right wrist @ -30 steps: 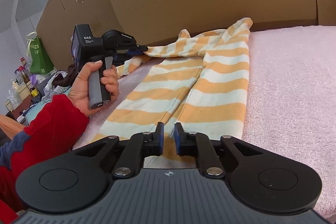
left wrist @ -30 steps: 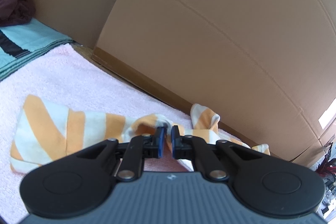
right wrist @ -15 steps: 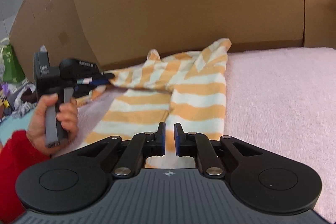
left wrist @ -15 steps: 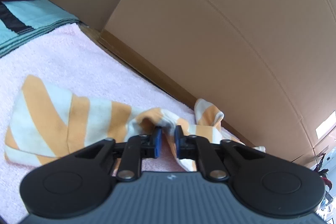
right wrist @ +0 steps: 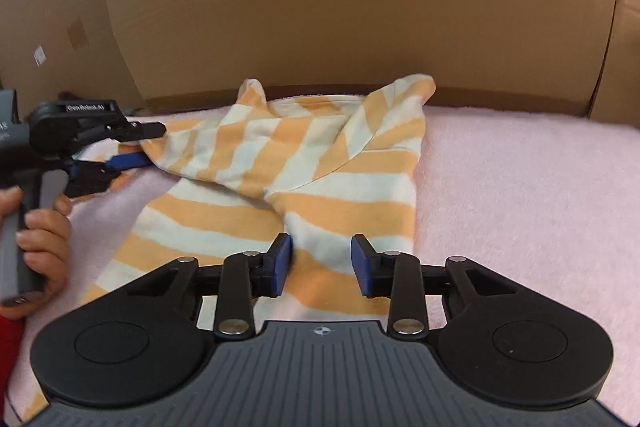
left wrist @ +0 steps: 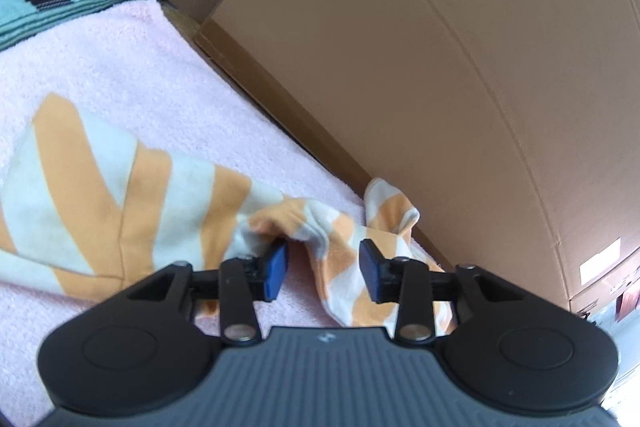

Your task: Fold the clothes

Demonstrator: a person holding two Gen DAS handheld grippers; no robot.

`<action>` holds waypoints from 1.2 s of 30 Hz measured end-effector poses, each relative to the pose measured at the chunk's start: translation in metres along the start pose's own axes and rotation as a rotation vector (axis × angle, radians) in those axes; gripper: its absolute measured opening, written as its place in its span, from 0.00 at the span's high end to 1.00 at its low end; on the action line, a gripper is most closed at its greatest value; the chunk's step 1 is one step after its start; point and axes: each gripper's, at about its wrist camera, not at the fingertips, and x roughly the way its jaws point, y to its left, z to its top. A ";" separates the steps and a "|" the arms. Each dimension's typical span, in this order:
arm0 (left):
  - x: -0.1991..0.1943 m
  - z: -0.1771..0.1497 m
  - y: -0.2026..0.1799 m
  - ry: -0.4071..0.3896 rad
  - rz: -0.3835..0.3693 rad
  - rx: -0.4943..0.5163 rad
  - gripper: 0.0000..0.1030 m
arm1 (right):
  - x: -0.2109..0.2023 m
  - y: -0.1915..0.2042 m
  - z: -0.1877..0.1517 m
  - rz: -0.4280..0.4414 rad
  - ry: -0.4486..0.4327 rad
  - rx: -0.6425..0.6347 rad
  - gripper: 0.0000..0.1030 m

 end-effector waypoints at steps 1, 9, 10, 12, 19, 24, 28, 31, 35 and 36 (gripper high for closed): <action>0.000 0.000 0.000 -0.001 -0.009 -0.005 0.52 | -0.004 -0.004 0.005 0.026 -0.040 0.029 0.67; -0.002 0.005 0.006 -0.032 -0.122 -0.089 0.26 | 0.034 -0.037 0.015 0.195 -0.007 0.109 0.67; -0.001 0.006 0.008 -0.043 -0.136 -0.108 0.21 | 0.034 -0.046 0.011 0.241 -0.026 0.157 0.66; 0.004 0.010 0.006 -0.050 -0.146 -0.114 0.13 | 0.035 -0.057 0.006 0.300 -0.047 0.220 0.60; 0.022 0.007 -0.017 -0.034 0.008 0.018 0.66 | 0.037 -0.067 0.007 0.370 -0.057 0.316 0.59; 0.025 0.021 -0.024 -0.053 0.049 0.024 0.93 | 0.025 -0.077 0.007 0.366 -0.128 0.350 0.59; 0.028 0.022 -0.062 -0.059 0.058 0.193 0.97 | 0.016 -0.095 0.006 0.301 -0.219 0.454 0.59; 0.034 0.007 -0.103 -0.057 0.016 0.420 0.97 | 0.009 -0.109 0.005 0.250 -0.287 0.531 0.59; 0.034 -0.049 -0.147 -0.026 -0.085 0.819 0.97 | 0.000 -0.127 0.003 0.182 -0.377 0.633 0.55; 0.032 -0.067 -0.154 -0.009 -0.117 0.920 0.97 | -0.001 -0.131 0.003 0.168 -0.384 0.655 0.55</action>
